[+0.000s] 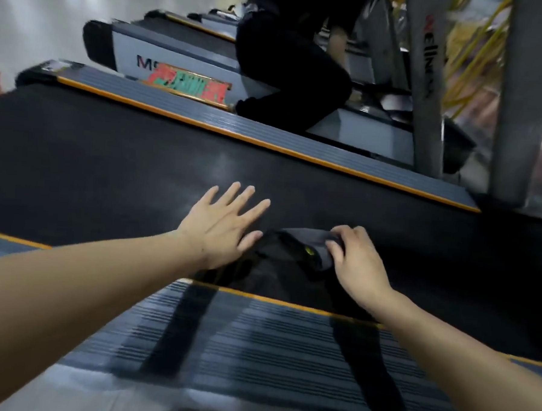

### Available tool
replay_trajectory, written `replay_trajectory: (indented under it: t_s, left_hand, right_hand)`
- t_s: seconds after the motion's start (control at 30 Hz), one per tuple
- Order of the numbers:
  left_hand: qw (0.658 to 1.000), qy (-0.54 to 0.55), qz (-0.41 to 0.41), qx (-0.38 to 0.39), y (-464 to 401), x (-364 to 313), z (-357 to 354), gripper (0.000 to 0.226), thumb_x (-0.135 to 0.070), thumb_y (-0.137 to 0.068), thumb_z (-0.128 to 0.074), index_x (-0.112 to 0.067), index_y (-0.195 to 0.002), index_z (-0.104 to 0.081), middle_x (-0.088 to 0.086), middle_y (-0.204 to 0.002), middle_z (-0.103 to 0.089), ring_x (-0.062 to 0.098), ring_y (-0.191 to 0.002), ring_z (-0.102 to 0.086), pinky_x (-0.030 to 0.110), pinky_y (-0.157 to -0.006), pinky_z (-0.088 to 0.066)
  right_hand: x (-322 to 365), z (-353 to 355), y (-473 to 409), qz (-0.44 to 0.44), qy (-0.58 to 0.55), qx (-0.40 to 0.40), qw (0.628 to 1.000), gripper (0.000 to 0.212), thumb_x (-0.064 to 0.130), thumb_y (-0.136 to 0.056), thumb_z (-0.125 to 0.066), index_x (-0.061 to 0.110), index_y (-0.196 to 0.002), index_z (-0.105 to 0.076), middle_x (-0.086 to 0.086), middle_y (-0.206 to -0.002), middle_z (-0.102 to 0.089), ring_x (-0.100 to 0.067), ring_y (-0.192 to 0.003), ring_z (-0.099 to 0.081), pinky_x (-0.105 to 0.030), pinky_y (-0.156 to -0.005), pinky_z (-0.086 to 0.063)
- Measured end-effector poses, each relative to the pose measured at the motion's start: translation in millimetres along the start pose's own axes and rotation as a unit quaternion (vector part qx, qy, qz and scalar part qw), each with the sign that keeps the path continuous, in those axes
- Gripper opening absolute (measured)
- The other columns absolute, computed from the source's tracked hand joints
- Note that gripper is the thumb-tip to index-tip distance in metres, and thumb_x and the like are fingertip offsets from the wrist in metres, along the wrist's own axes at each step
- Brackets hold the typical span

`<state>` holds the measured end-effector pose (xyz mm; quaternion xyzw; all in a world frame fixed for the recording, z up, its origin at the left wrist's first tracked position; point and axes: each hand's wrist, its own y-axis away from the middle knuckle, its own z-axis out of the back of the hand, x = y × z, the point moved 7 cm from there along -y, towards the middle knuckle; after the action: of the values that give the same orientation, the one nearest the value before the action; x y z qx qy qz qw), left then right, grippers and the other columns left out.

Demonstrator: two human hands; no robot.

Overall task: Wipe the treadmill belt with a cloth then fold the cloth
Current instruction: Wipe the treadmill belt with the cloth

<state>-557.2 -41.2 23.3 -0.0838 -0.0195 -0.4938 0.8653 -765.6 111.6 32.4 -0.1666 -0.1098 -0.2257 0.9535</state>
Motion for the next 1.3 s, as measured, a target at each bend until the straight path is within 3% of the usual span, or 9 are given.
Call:
replay_trajectory:
  t_s: [0.27, 0.43, 0.67, 0.9, 1.3]
  left_hand:
    - [0.990, 0.138, 0.015, 0.006, -125.8, -125.3, -46.8, 0.067, -0.063, -0.100, -0.007, -0.038, -0.161, 0.004, 0.001, -0.171, -0.001, 0.025, -0.157, 0.001, 0.049, -0.125, -0.011]
    - [0.989, 0.149, -0.017, 0.010, -186.0, -204.8, -63.0, 0.069, -0.064, -0.097, -0.006, -0.037, -0.161, 0.001, 0.001, -0.171, -0.004, 0.027, -0.157, -0.002, 0.050, -0.124, -0.013]
    - [0.983, 0.173, -0.056, 0.002, -249.1, -305.5, -56.6, 0.066, -0.063, -0.100, -0.013, -0.038, -0.161, -0.003, 0.003, -0.170, -0.006, 0.029, -0.157, -0.003, 0.053, -0.123, -0.014]
    - [0.986, 0.153, -0.046, 0.038, -259.9, -342.1, -63.9, 0.066, -0.065, -0.100, -0.011, -0.040, -0.160, 0.000, 0.004, -0.170, -0.003, 0.032, -0.156, -0.003, 0.058, -0.122, -0.013]
    - [0.979, 0.199, -0.016, 0.039, -207.6, -299.4, -16.9, 0.067, -0.066, -0.100, -0.013, -0.039, -0.161, -0.003, 0.001, -0.170, -0.006, 0.030, -0.156, -0.004, 0.054, -0.122, -0.014]
  right_hand:
    - [-179.9, 54.1, -44.1, -0.123, 0.024, -0.087, 0.988, 0.015, 0.036, -0.100, -0.049, 0.025, -0.108, -0.054, -0.002, -0.105, -0.047, -0.022, -0.093, -0.052, -0.036, -0.075, -0.044]
    - [-278.8, 97.6, -50.6, -0.182, 0.050, -0.164, 0.968, 0.020, 0.035, -0.099, -0.051, 0.020, -0.111, -0.055, -0.007, -0.106, -0.048, -0.021, -0.088, -0.047, -0.035, -0.070, -0.039]
    - [-385.5, 111.9, -38.3, -0.253, 0.044, -0.151, 0.955, 0.022, 0.036, -0.099, -0.050, 0.019, -0.112, -0.054, -0.008, -0.110, -0.047, -0.028, -0.095, -0.053, -0.035, -0.075, -0.041]
    - [-392.8, 93.4, -30.5, -0.239, 0.038, -0.125, 0.962, 0.020, 0.038, -0.100, -0.049, 0.022, -0.111, -0.053, -0.004, -0.109, -0.046, -0.026, -0.097, -0.052, -0.038, -0.077, -0.047]
    - [-338.1, 141.0, -6.0, -0.274, 0.058, -0.103, 0.954, 0.018, 0.037, -0.101, -0.047, 0.023, -0.112, -0.053, -0.006, -0.112, -0.045, -0.028, -0.100, -0.053, -0.043, -0.085, -0.049]
